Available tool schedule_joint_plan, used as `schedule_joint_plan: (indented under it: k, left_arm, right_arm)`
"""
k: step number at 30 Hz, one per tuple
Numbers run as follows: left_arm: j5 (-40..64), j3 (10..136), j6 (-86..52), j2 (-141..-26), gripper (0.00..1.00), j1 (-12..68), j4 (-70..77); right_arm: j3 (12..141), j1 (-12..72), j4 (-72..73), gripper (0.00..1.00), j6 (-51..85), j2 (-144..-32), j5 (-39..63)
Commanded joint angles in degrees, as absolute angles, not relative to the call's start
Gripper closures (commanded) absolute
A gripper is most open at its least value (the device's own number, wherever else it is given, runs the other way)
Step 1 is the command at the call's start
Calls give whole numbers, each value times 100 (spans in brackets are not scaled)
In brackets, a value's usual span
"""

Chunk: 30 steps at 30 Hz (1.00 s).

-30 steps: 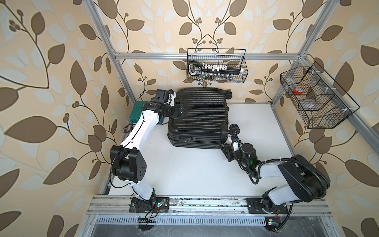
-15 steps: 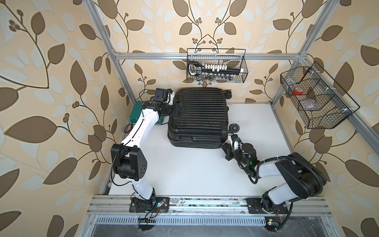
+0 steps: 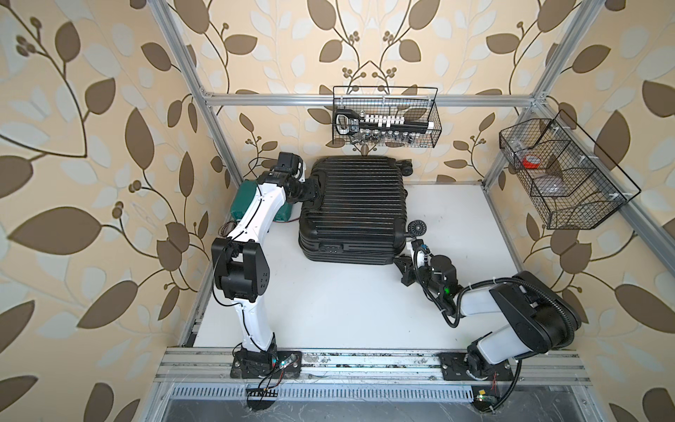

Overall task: Close the suitcase zippers
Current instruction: Zip the zipper on the suitcase.

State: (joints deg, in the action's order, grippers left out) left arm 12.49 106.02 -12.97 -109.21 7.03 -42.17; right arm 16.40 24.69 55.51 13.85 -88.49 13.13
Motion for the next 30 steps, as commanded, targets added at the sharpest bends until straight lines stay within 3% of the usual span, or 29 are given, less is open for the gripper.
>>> schedule_joint_plan:
  k: [1,15,17,22,30]
  left_arm:
    - [1089,10846,-1361,-11137,33,729,-4434]
    - [788,10582,-2501,-11102,68,771,-4299]
    - [541,10428,-2916,-10956,77,833,-4243]
    - [315,10230,-3961,-10659,77,913,-4404]
    - [407,9922,-4406,-10260,78,940,-4097]
  right_arm:
    - [1626,2480,5879,100,1327,-8736,1389]
    - [1582,2562,5776,100,1082,-8556,1323]
    - [1573,2607,5789,100,1051,-8558,1315]
    - [1514,2945,5691,100,758,-8427,1033]
    - [1381,3267,5197,100,577,-7793,866]
